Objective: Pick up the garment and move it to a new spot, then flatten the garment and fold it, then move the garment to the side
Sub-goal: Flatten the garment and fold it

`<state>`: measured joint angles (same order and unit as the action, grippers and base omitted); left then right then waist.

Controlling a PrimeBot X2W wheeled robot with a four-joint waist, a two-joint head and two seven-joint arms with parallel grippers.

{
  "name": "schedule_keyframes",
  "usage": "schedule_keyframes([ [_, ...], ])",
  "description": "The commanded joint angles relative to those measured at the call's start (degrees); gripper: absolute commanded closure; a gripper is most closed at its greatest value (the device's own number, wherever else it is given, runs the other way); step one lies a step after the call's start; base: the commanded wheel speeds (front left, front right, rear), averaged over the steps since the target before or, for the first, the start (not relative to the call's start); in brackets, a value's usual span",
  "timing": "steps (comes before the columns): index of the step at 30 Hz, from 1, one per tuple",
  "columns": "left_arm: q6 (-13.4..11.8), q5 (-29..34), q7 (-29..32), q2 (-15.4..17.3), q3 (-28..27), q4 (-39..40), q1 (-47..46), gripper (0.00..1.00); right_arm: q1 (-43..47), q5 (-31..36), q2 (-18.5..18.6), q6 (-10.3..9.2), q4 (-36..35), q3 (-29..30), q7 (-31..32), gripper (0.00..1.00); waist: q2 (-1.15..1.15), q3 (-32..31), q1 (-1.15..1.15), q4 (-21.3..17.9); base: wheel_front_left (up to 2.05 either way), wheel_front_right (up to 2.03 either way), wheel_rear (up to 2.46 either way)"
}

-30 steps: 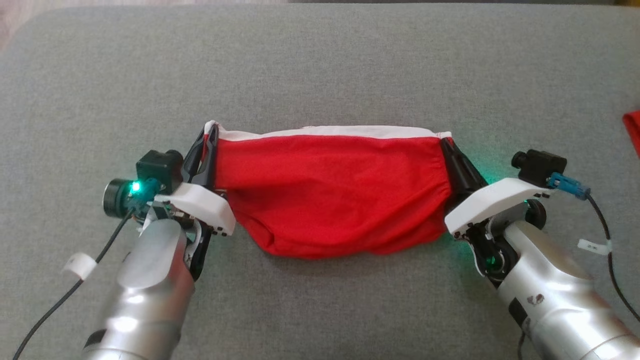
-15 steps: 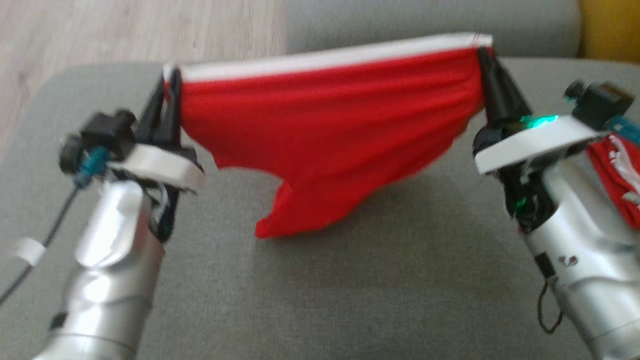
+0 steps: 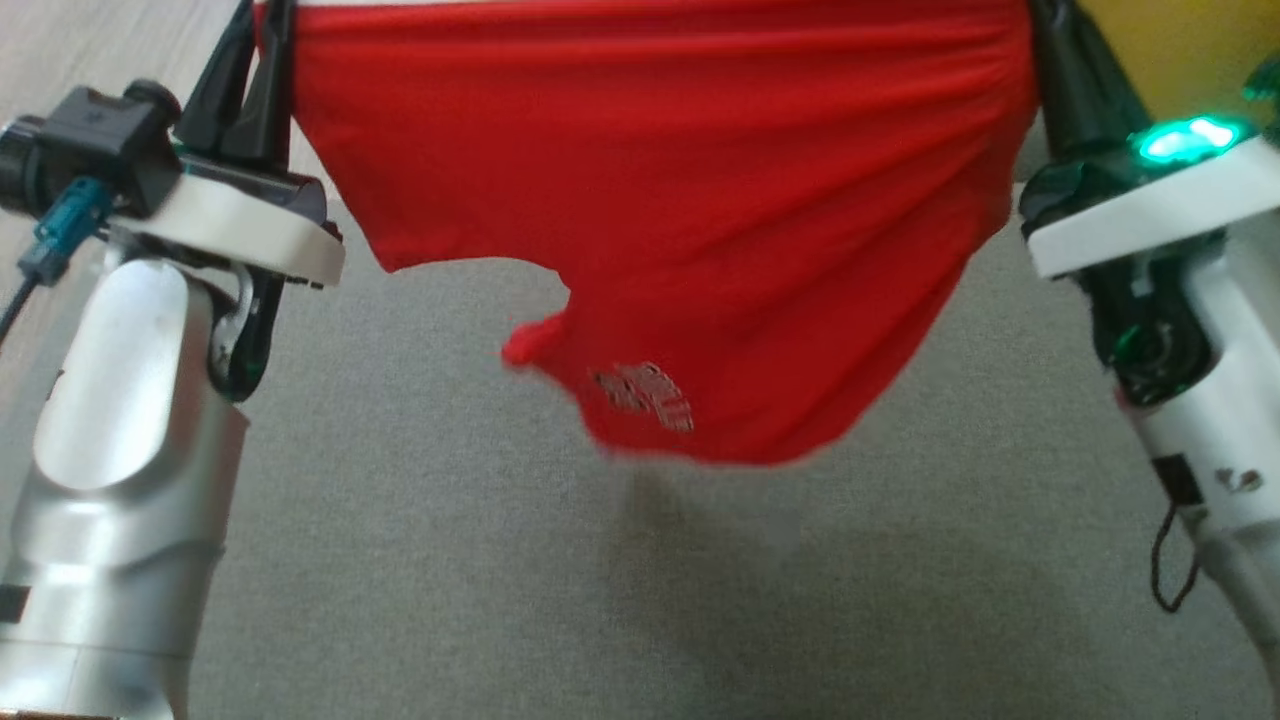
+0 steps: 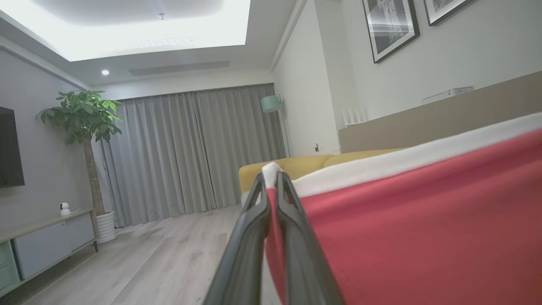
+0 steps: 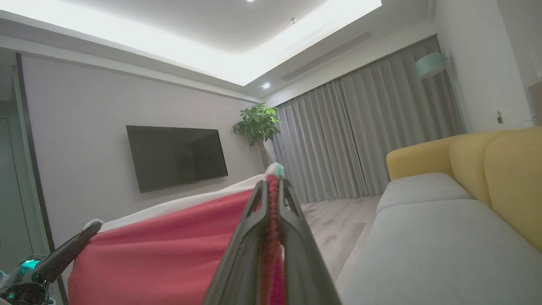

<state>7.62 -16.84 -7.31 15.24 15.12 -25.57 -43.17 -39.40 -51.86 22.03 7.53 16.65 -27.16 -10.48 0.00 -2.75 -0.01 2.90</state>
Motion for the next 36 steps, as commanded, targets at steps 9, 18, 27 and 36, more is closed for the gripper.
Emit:
schedule_keyframes([
  [9, -2.2, 0.0, 3.1, 2.1, -1.3, 2.6, -6.7, 1.0, -8.6, 3.2, 0.7, -0.04, 0.9, 0.4, 2.0, 1.0, 0.0, 7.5, 0.01, 0.1, 0.0, 0.0, 0.0],
  [18, -7.0, 5.3, -5.9, -0.1, -0.3, -3.2, -19.2, 1.0, -22.9, 14.1, -0.4, -0.04, 10.9, -1.8, -4.3, 1.0, 0.0, 15.7, 0.01, 2.1, 0.0, 0.0, 0.0],
  [27, -7.1, 5.9, -7.7, -5.4, 0.1, 1.9, -10.9, 1.0, -15.3, 21.2, 1.2, -0.04, 6.5, 2.2, -4.5, 1.0, 0.0, 17.7, 0.01, 4.9, 0.0, 0.0, 0.0],
  [36, -4.8, 4.3, -7.7, -10.3, -3.4, 6.3, 15.6, 1.0, 10.0, 20.4, 1.0, -0.04, 0.7, 6.0, -4.5, 1.0, 0.0, 14.0, 0.01, 3.9, 0.0, 0.0, 0.0],
])
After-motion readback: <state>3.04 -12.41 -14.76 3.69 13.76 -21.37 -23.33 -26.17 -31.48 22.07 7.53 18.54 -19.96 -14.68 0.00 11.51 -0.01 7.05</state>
